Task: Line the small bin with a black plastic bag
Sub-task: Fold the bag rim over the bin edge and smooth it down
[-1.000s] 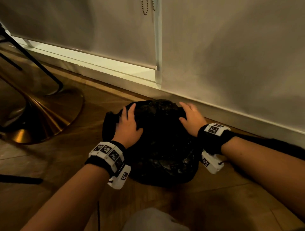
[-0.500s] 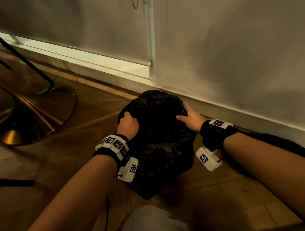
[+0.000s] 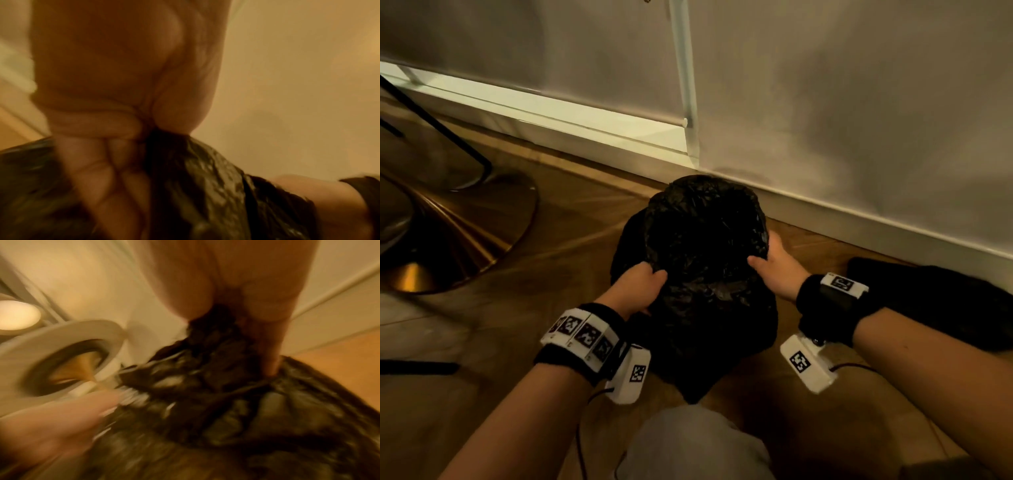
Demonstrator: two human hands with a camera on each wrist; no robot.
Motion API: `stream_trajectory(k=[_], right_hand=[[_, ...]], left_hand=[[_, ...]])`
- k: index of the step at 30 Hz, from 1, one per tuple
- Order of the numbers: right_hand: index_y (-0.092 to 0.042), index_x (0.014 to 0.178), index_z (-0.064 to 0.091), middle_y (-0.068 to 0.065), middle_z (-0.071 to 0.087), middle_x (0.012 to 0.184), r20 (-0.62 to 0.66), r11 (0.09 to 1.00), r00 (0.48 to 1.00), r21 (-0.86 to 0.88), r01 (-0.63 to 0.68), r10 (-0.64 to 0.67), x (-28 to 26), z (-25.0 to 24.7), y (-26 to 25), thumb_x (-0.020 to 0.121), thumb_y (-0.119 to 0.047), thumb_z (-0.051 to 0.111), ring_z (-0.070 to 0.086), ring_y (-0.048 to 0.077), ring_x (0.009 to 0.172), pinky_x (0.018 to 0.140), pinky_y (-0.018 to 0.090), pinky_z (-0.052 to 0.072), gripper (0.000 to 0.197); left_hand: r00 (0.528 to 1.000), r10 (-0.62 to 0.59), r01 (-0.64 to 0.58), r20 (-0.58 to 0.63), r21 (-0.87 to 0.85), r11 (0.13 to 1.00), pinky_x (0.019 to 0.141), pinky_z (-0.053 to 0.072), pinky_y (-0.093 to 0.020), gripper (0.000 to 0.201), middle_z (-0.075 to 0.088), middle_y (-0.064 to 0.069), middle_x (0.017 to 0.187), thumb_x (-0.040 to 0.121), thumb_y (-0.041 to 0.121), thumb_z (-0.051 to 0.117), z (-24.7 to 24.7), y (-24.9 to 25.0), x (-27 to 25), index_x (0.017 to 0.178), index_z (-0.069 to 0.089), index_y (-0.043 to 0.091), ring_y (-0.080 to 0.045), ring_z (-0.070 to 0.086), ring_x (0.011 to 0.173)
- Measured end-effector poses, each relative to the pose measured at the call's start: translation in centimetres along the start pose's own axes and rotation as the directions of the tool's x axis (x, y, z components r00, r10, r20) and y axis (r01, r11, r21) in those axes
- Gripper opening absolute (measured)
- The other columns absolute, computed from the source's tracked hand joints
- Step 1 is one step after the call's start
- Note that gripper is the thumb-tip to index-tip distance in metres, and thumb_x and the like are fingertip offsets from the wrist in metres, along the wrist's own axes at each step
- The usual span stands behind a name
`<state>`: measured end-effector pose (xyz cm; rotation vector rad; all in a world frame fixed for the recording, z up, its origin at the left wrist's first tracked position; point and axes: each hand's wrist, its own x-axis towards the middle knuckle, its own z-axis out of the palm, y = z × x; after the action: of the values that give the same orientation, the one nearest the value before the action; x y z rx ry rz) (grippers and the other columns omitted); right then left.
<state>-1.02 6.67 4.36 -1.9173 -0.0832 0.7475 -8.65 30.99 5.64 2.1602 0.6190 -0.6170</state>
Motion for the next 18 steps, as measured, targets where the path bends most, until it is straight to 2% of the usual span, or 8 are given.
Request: stream_trajectory(k=[2,5,7,9,11,12,15,18], right_hand=[[-0.024,0.150,0.011,0.006,0.039,0.147,-0.041,1.000,0.999,-0.013,-0.012,0.012,0.8,-0.7,-0.9,0.096,-0.026,0.051,0.045,0.028,0.129,0.100,0.036,0.041,0.067],[-0.024,0.152,0.007,0.009,0.025,0.155,-0.217,0.997,0.976,0.080,0.006,0.012,1.1,-1.2,-1.3,0.080,-0.044,0.068,0.034,0.029,0.138,0.111,0.044,0.034,0.096],[-0.025,0.151,0.009,0.010,0.018,0.157,-0.367,0.990,0.928,0.141,-0.007,0.059,0.6,-0.9,-1.0,0.073,-0.051,0.072,0.031,0.031,0.139,0.111,0.048,0.033,0.104],[-0.026,0.143,0.023,0.008,0.028,0.149,-0.433,0.945,0.878,0.320,-0.059,0.202,-0.1,-0.3,-0.3,0.067,-0.059,0.073,0.041,0.030,0.129,0.106,0.047,0.040,0.098],[-0.025,0.128,0.034,0.004,0.046,0.133,-0.317,0.801,0.878,0.588,-0.116,0.360,-0.6,0.5,0.5,0.060,-0.066,0.073,0.052,0.025,0.114,0.093,0.044,0.048,0.088],[-0.021,0.126,0.039,0.001,0.053,0.126,-0.224,0.728,0.894,0.670,-0.149,0.389,-0.8,0.9,0.8,0.060,-0.068,0.071,0.055,0.023,0.109,0.085,0.041,0.050,0.086],[-0.027,0.131,0.053,0.000,0.061,0.122,-0.062,0.606,0.926,0.772,-0.192,0.372,-1.3,1.4,1.5,0.069,-0.064,0.067,0.058,0.022,0.108,0.074,0.035,0.048,0.074],[-0.022,0.128,0.053,0.003,0.059,0.116,-0.032,0.538,0.932,0.824,-0.179,0.361,-2.3,1.3,1.9,0.077,-0.062,0.062,0.057,0.023,0.105,0.082,0.038,0.049,0.066]], left_hand=[[0.998,0.035,-0.037,-0.056,-0.035,0.999,0.058,0.032,-0.031,0.030,0.039,-0.004,0.076,0.104,0.024,0.038,-0.2,1.0,0.1,0.077,0.036,0.011,-0.016,0.041,0.066],[0.998,0.005,-0.011,-0.062,-0.109,0.994,0.053,0.035,-0.029,0.030,0.045,-0.003,0.081,0.104,0.032,0.038,-0.2,2.4,1.0,0.085,0.042,0.009,-0.021,0.048,0.074],[0.996,-0.078,0.084,0.032,-0.263,0.961,0.054,0.047,-0.029,0.048,0.058,-0.004,0.107,0.098,0.055,0.040,-0.6,3.2,0.6,0.118,0.048,0.012,-0.022,0.058,0.085],[0.981,-0.146,0.182,0.124,-0.358,0.916,0.071,0.055,-0.034,0.080,0.060,-0.007,0.124,0.083,0.080,0.035,-1.0,2.4,0.3,0.133,0.046,0.018,-0.026,0.062,0.098],[0.967,-0.181,0.243,0.181,-0.425,0.872,0.095,0.048,-0.045,0.104,0.059,-0.011,0.133,0.071,0.092,0.023,-1.3,0.2,0.3,0.141,0.045,0.018,-0.033,0.058,0.117],[0.957,-0.198,0.281,0.213,-0.492,0.824,0.101,0.043,-0.048,0.108,0.060,-0.013,0.133,0.070,0.093,0.019,-1.3,-1.1,0.5,0.140,0.047,0.016,-0.034,0.056,0.120],[0.908,-0.242,0.411,0.341,-0.622,0.667,0.100,0.046,-0.050,0.110,0.067,-0.017,0.122,0.069,0.093,0.027,-0.9,-3.3,0.7,0.132,0.054,0.008,-0.038,0.060,0.114],[0.892,-0.212,0.418,0.398,-0.550,0.723,0.092,0.050,-0.047,0.101,0.063,-0.018,0.127,0.072,0.090,0.031,-1.1,-2.7,-0.1,0.130,0.052,0.010,-0.037,0.060,0.115]])
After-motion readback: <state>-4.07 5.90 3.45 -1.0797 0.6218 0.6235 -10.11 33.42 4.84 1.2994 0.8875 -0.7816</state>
